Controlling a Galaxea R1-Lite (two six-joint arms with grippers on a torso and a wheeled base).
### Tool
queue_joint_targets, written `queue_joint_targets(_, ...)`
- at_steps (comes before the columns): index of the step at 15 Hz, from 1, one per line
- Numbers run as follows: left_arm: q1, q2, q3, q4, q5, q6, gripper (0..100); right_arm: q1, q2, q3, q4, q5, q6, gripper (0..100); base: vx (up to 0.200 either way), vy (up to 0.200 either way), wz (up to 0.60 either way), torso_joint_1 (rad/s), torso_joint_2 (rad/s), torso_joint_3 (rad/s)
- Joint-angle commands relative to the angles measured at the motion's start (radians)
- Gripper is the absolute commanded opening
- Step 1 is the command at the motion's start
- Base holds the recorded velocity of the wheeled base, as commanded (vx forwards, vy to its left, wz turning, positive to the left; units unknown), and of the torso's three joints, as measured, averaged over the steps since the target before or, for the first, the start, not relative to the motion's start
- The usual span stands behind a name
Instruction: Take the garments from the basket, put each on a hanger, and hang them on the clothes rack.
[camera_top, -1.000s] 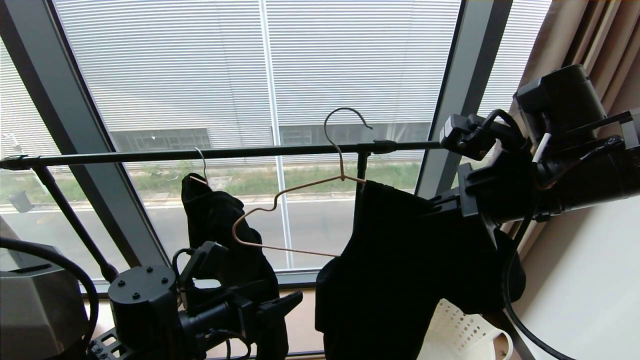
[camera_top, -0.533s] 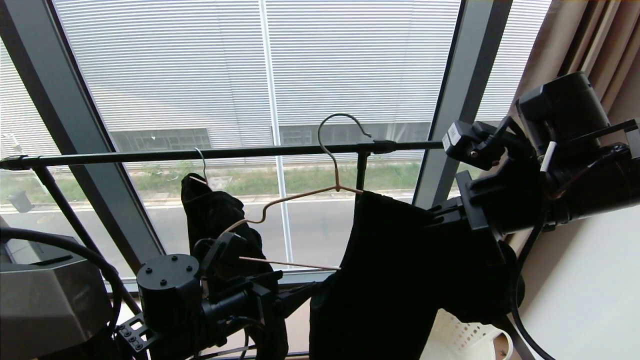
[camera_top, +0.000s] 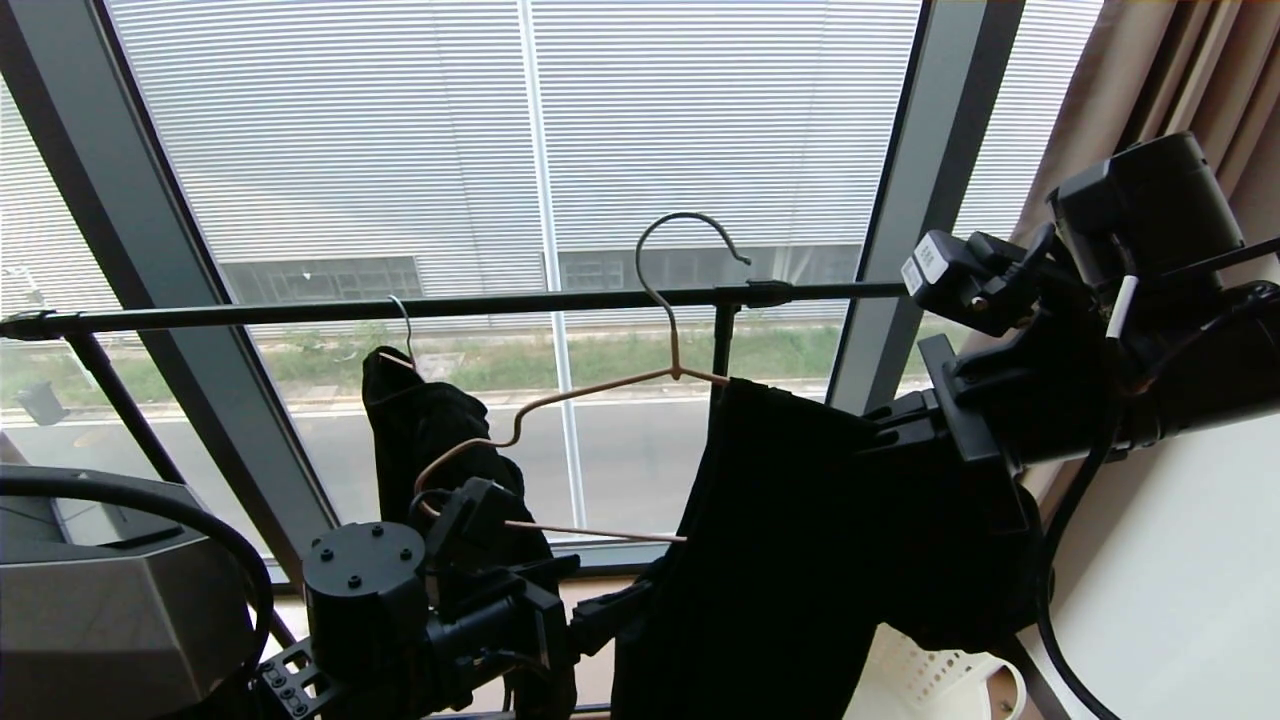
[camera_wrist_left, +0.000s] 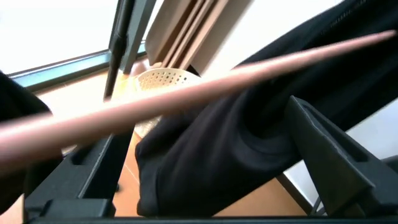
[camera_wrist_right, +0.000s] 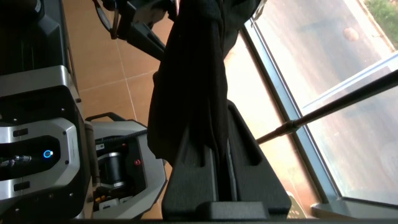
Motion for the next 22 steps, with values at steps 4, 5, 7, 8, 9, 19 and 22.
queue_joint_targets(4,-0.048,0.038,0.001,-0.001,0.044,0.004,100,0.023,-0.014,-0.003,0.0,0.01,0.003,0,0.0,0.0,0.0,0.0,0.0,0.0)
queue_joint_targets(5,-0.054,0.043,-0.002,-0.001,0.065,0.02,0,0.021,-0.016,-0.003,0.0,0.01,0.003,0,0.0,0.0,0.0,0.0,0.0,0.0)
queue_joint_targets(7,-0.057,0.043,-0.001,-0.003,0.07,0.024,0,0.021,-0.017,0.003,0.001,0.01,0.003,0,0.0,0.0,0.0,0.0,0.0,0.0)
queue_joint_targets(8,-0.057,0.041,0.002,-0.004,0.07,0.024,0,0.02,-0.02,0.004,0.003,0.012,0.004,0,0.0,0.0,0.0,0.0,0.0,0.0)
queue_joint_targets(9,-0.056,0.039,0.004,-0.006,0.07,0.024,0,0.017,-0.026,0.013,0.001,0.013,0.004,0,0.0,0.0,0.0,0.0,0.0,0.0)
queue_joint_targets(19,-0.036,-0.005,0.04,-0.01,0.07,0.027,0,-0.112,-0.02,0.047,0.001,0.036,0.004,0,0.0,0.0,0.0,0.0,0.0,0.0)
queue_joint_targets(22,0.003,-0.01,0.04,-0.01,0.07,0.027,0,-0.131,-0.03,0.069,0.001,0.039,0.003,0,0.0,0.0,0.0,0.0,0.0,0.0)
